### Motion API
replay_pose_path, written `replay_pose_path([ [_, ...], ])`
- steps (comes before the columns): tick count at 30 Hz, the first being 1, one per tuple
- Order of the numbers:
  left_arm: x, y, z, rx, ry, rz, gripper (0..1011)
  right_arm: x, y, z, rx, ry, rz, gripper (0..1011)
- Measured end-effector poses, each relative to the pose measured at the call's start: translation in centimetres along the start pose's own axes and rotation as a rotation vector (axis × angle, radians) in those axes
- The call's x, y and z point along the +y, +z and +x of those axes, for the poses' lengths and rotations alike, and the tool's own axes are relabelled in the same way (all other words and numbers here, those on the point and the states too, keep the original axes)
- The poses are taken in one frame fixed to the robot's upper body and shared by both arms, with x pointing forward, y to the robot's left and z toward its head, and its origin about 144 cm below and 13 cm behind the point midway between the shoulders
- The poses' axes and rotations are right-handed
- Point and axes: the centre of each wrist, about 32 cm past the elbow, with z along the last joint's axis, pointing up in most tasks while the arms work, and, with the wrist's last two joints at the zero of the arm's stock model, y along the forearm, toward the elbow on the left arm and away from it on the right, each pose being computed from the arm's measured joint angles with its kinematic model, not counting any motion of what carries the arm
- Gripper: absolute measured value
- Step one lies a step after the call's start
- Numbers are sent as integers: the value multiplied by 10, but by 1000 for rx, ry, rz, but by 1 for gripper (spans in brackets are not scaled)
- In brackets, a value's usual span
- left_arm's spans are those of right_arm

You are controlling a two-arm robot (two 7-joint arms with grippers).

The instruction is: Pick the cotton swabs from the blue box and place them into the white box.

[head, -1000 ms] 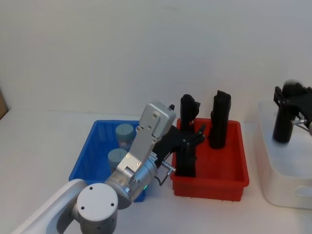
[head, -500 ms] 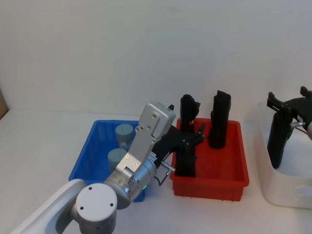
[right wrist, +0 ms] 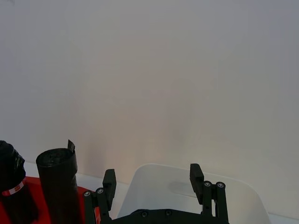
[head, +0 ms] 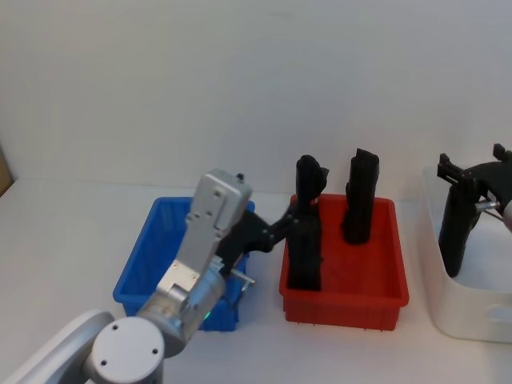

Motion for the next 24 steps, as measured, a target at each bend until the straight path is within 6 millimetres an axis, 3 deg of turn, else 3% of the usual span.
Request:
replay_pose_path([
  [13,36,-8,11,30,172,87,1004,0,-1,0,0,0,-3,1001],
  [24,52,-13,18,54,262,143,1004,1,-1,0,0,0,-4,1001],
])
